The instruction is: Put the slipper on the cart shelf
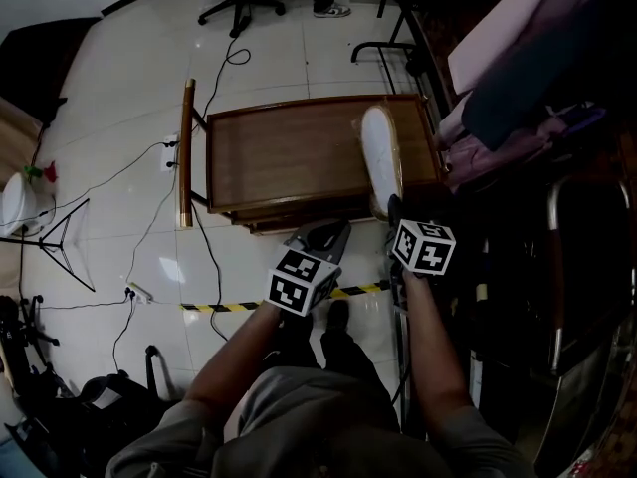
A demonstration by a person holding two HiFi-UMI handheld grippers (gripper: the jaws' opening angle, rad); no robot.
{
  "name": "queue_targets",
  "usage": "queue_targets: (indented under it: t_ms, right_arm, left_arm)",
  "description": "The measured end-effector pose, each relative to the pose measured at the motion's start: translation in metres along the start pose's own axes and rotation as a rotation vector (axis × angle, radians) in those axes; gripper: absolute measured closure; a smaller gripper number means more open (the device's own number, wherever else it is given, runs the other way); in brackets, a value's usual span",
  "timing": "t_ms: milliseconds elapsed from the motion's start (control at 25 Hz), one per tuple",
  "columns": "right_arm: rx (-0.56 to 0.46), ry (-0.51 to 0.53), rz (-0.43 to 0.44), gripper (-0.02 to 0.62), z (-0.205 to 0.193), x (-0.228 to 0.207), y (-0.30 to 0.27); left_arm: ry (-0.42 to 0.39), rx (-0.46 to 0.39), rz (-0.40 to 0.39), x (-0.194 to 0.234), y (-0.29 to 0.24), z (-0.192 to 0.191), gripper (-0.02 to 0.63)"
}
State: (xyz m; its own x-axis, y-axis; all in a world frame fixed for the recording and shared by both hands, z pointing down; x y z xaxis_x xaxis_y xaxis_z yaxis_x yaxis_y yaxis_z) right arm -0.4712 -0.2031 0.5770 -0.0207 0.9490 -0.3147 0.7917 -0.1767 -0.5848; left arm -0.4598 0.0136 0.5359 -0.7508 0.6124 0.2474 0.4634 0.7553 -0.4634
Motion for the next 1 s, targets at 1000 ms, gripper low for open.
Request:
queue_targets:
  t_ms: [1000]
  right_arm:
    - [-0.322,0.041,-0.079,0.535,-0.017,0.069,0.239]
  left_arm:
    - [-0.232,-0.146,-0.234,-0.098,0.083,0.046,0.598]
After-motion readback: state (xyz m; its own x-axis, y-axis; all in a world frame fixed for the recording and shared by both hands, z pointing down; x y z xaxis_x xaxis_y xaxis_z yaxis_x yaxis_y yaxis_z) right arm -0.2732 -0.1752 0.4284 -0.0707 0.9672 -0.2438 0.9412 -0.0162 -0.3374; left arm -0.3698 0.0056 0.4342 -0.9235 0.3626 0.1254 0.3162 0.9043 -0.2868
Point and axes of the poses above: the fingertips, and each gripper's own axes: y backward along the fingers, x to its left, z out of its top, the point moved 10 cm from there along y, backward along the fingers, and after that the axes turned 5 degrees about -y, right-handed, at the moved point
